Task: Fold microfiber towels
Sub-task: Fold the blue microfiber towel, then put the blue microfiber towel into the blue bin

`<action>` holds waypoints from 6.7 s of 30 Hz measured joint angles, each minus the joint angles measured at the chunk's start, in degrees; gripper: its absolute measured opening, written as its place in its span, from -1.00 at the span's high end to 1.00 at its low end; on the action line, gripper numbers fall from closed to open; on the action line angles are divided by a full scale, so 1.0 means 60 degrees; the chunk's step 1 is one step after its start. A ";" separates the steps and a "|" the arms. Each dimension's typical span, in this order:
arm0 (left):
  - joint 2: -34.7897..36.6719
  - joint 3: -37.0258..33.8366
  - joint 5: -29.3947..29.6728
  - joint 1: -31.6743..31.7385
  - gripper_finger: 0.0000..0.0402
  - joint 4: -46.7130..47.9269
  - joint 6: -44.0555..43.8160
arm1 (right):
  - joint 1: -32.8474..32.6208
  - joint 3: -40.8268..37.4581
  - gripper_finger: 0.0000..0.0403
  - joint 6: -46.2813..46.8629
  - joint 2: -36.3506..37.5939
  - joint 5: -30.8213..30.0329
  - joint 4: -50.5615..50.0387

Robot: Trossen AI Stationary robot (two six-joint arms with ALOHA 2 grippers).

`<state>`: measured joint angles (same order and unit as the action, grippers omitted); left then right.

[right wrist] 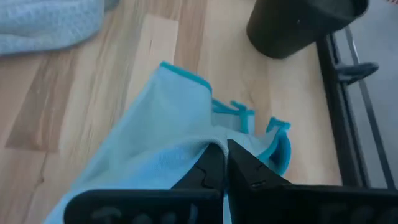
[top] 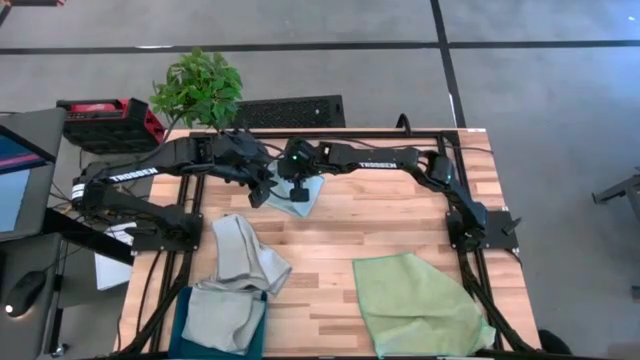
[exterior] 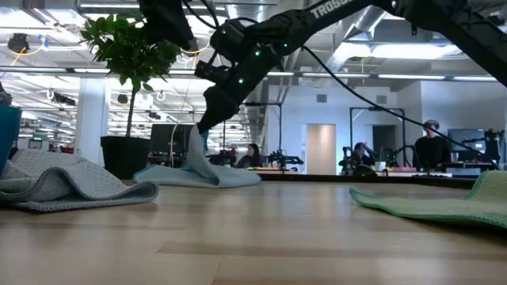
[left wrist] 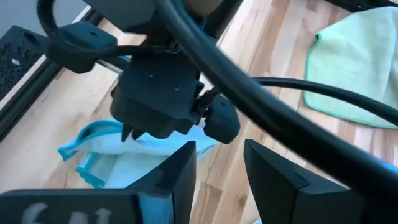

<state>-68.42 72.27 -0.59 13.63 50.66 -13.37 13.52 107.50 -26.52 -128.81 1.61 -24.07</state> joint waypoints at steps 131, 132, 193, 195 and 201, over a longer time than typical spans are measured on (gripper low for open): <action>0.1157 -0.4892 -0.1066 -0.2475 1.00 -0.0871 -0.2197 | -0.1605 0.1126 -0.12 0.5474 0.4427 -0.0047 -0.6957; 0.1385 -0.4825 -0.1064 -0.2698 1.00 -0.0731 -0.2530 | -0.1652 0.1126 -0.12 0.5509 0.4438 -0.0047 -0.6974; -0.4874 -0.0342 -0.0754 -1.1841 0.96 -0.0915 -1.3392 | -0.2940 0.1126 -0.12 0.5931 0.4399 -0.0780 -0.7038; -0.4870 -0.0342 -0.0753 -1.1836 0.91 -0.0929 -1.3307 | -0.2940 0.1126 -0.12 0.5931 0.4399 -0.0780 -0.7038; -0.4867 -0.0342 -0.0716 -1.1775 0.60 -0.0941 -1.3318 | -0.2943 0.1126 -0.12 0.5941 0.4399 -0.0780 -0.7080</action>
<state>-97.63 70.22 -4.88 -57.02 45.01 -93.27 -4.14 114.26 9.13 -102.41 -3.07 -66.55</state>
